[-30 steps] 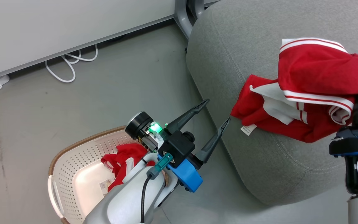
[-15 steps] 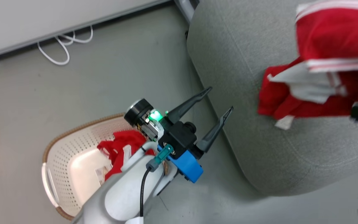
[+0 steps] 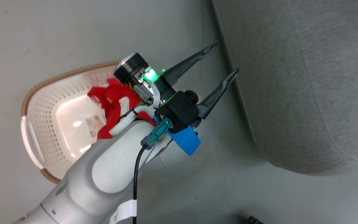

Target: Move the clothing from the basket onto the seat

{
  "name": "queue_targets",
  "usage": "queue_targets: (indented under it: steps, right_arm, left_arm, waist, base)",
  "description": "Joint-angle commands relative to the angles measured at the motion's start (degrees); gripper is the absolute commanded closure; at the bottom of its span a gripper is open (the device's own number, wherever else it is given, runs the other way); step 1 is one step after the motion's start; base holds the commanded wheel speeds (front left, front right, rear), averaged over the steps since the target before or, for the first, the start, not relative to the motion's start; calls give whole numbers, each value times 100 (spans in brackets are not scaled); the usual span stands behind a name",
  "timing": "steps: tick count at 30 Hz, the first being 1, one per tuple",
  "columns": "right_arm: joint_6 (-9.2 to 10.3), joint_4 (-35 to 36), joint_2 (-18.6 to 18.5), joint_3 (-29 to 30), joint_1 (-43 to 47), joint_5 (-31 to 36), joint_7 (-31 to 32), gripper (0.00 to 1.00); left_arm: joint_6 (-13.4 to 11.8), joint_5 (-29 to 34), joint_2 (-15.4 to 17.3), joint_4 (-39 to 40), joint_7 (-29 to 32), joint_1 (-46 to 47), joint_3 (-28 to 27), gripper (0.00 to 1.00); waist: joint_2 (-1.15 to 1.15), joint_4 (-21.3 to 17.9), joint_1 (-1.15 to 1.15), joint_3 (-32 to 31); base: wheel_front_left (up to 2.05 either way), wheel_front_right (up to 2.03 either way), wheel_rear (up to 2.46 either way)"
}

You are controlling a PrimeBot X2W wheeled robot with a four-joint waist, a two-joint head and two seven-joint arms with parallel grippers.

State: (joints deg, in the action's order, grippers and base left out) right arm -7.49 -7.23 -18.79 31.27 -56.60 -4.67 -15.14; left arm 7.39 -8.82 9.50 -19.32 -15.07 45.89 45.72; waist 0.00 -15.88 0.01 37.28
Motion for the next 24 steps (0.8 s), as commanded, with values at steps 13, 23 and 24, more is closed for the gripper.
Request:
queue_targets:
  steps: [13,23,24]
  right_arm:
    - [-1,-1773,11,361,170,339,-4,100]
    - [-1,-2632,489,419,604,364,-3,100]
    - [-1,-2719,513,394,608,330,-3,98]
  left_arm:
    - [5,67,220,184,-16,378,24,0]
    - [-51,36,360,186,-16,260,-1,0]
    - [-55,24,371,179,-16,247,-3,0]
  waist:
    - [0,222,-1,953]
    - [0,140,-1,954]
    - [0,128,-1,938]
  base:
    - [0,0,0]
    - [0,0,0]
    - [0,0,0]
